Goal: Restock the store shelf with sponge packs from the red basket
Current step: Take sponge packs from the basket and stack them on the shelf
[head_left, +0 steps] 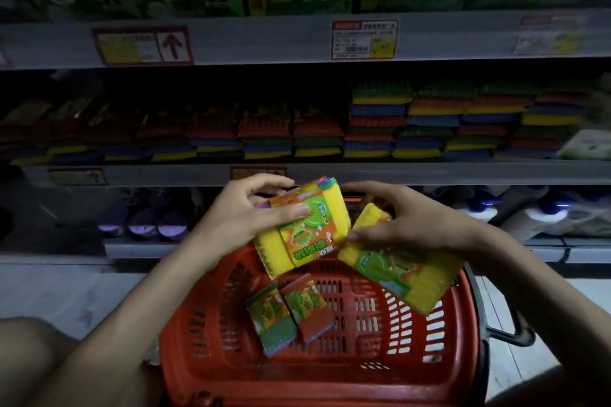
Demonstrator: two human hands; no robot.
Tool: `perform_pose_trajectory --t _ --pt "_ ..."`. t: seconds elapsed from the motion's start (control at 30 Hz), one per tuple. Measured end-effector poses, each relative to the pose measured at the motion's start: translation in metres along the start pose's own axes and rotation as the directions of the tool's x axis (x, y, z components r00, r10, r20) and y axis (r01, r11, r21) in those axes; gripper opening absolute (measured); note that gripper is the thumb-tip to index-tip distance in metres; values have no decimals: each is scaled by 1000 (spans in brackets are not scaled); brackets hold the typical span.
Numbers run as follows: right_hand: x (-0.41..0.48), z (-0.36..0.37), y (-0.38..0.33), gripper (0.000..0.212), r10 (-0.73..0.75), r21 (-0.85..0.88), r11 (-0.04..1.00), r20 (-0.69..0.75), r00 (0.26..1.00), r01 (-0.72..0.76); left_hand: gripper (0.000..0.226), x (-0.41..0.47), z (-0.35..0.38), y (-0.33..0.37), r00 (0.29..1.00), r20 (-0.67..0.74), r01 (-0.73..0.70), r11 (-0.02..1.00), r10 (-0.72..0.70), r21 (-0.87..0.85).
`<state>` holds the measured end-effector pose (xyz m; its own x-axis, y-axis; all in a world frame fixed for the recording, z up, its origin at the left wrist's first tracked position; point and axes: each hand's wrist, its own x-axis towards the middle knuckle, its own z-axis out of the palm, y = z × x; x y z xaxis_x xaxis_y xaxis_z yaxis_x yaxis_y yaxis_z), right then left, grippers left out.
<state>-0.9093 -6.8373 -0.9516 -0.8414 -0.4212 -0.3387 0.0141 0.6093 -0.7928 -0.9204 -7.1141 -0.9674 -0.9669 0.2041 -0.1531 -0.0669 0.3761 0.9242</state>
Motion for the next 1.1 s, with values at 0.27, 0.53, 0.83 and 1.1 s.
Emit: perform_pose_trajectory --t 0.27,0.53,0.83,1.1 --pt "-5 11 -3 84 39 10 999 174 984 -42 60 -3 -13 9 985 163 -103 934 49 342" --pt "3 33 0 57 93 235 964 142 986 -125 68 0 -12 10 987 104 -148 936 121 319" --pt "-5 15 9 72 50 160 987 -87 995 -35 66 -9 -21 1 995 14 -102 995 102 -25" --pt "-14 12 4 81 -61 -96 994 -150 987 47 63 -14 -25 6 985 137 -131 969 104 210"
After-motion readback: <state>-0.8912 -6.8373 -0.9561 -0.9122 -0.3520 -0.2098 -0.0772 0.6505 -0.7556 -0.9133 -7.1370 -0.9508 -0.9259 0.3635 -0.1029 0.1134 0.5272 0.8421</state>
